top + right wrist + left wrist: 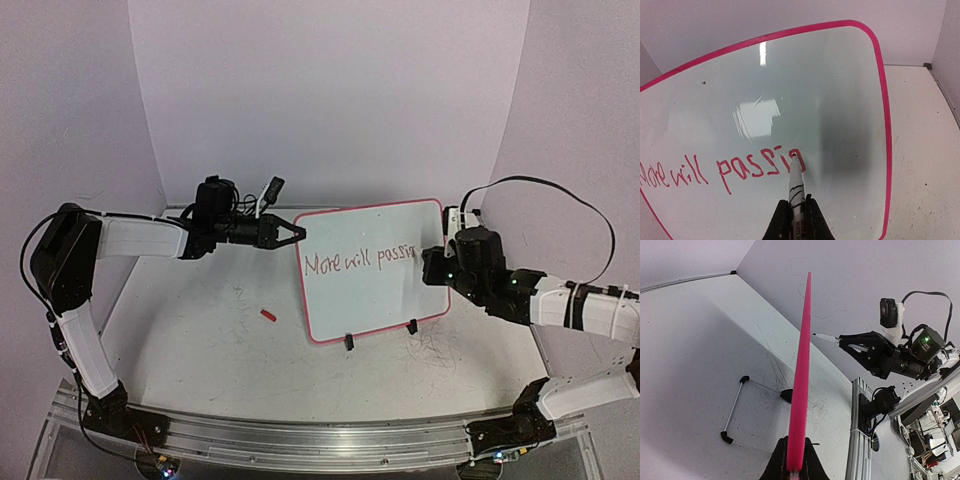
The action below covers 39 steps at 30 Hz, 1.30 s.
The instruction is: Write a sentence on the whiteboard
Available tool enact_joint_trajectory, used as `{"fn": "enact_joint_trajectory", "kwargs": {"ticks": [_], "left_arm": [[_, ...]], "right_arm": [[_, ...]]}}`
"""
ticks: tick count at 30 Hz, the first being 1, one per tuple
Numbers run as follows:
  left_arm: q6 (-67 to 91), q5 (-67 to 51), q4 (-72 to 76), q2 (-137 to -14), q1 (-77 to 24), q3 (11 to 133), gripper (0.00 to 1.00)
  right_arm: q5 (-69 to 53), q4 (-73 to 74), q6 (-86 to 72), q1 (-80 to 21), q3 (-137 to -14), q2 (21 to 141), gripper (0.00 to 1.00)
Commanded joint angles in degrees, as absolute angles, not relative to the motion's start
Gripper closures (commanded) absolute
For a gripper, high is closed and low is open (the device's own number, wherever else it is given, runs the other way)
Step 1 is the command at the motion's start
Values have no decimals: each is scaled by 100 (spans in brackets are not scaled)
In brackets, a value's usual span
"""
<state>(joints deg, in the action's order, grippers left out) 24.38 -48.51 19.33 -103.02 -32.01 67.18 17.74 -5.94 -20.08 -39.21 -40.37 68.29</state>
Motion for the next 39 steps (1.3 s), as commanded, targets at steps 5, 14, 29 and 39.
{"fn": "enact_joint_trajectory", "kwargs": {"ticks": [5,14,29,39], "left_arm": [[2400,-4809,1608,-10130,-3308,6866,100],[2400,-4828,1610,-10147,-3306,6873,100],[2399,-4826,1600,-10143,-3305,6873,100],[2399,-4827,1600,-10145,-3307,6873,100]], "right_arm": [[1807,-748,-1837,-3712,-4245,6916,100],[1741,-899,-1780,-3709,-4274,7002,100],[1811,-783,-1889,-3711,-4266,7089,100],[1605,-579,-2138,-3717,-3950,6873,100]]}}
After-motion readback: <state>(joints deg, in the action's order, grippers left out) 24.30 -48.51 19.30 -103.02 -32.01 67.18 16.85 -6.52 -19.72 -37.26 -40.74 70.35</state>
